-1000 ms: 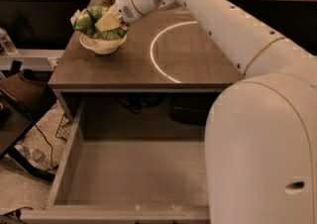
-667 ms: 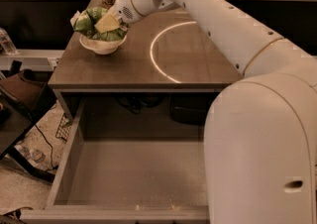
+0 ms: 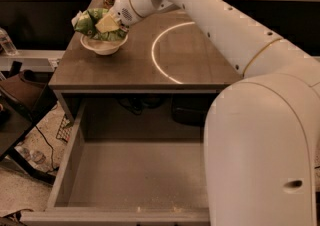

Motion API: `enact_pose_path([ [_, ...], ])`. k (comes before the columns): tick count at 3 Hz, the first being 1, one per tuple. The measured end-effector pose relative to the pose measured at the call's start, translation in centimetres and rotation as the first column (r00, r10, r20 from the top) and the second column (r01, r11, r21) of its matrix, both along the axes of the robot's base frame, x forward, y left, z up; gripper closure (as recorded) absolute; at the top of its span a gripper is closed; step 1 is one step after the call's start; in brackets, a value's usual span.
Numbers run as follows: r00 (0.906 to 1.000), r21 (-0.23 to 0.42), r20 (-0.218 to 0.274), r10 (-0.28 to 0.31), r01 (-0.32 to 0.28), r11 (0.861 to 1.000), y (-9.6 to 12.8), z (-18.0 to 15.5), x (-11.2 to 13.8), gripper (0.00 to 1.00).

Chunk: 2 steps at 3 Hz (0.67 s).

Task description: Place green jalapeno chip bag into paper bowl

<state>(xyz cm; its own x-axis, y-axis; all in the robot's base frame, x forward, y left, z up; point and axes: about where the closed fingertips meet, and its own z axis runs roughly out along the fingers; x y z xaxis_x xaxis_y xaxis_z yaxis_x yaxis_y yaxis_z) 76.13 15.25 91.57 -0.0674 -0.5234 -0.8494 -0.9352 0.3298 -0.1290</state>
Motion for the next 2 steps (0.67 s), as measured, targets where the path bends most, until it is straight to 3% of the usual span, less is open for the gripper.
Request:
enact_pose_path([
  [1,1.0000,-0.001,-0.004,0.005,-0.005,1.000,0.33,-0.26,-0.06,0.00],
  [2,1.0000,-0.001,-0.004,0.005,-0.005,1.000,0.34,-0.27,-0.06,0.00],
])
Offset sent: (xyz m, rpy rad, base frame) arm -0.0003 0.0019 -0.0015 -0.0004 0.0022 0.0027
